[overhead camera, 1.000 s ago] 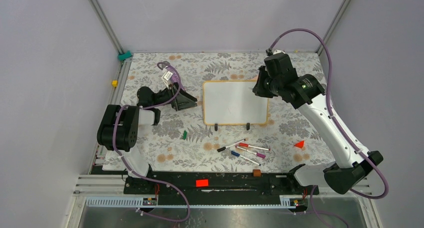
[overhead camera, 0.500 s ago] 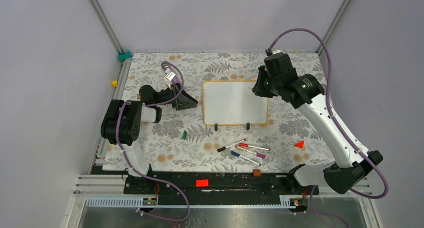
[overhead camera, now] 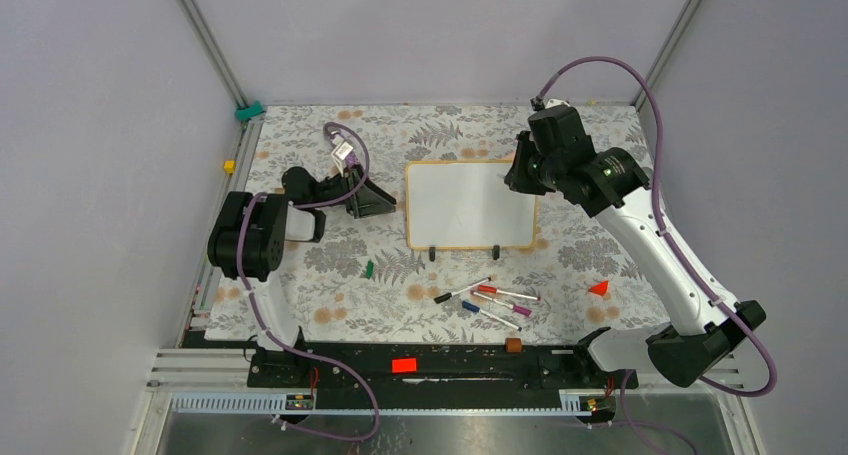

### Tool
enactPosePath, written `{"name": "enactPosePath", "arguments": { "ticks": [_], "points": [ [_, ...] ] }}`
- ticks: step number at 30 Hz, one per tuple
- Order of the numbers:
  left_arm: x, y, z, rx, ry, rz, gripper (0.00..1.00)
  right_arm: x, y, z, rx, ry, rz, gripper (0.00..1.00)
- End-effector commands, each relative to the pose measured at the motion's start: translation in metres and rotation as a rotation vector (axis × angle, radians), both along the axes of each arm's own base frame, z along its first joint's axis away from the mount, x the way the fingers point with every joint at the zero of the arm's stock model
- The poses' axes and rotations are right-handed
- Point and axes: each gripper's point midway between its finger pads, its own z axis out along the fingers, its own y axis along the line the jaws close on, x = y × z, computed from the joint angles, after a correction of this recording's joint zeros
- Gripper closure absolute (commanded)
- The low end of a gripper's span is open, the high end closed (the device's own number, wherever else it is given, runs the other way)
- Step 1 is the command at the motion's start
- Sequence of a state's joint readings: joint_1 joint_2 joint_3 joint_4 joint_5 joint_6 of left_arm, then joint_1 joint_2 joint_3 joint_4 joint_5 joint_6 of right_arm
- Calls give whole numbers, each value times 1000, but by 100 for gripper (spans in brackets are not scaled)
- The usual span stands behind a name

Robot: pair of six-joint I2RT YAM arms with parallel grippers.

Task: Write a sentence on the whiteboard
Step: Hold the whiteboard on the whiteboard stand.

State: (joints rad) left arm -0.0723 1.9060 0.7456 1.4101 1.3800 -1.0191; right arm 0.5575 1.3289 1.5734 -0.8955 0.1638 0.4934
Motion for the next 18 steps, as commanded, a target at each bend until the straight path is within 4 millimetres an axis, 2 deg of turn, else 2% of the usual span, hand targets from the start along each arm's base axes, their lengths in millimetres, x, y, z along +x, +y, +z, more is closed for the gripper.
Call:
{"name": "enactPosePath", "arguments": {
  "ticks": [1,7,11,14,18],
  "points": [
    [7,0,-3,12,-154,-19,33,3,3,19,36,-52,7,100],
    [9,-8,-23,22,-204,-24,32,4,6,18,40,-45,16,100],
    [6,-16,-29,27,-262,-62,40,5,8,17,39,-39,21,100],
    [6,-19,-38,30,-248,-86,42,5,9,16,41,-35,23,100],
    [9,-20,-44,31,-249,-65,57,5,9,16,40,-28,20,100]
  ]
}}
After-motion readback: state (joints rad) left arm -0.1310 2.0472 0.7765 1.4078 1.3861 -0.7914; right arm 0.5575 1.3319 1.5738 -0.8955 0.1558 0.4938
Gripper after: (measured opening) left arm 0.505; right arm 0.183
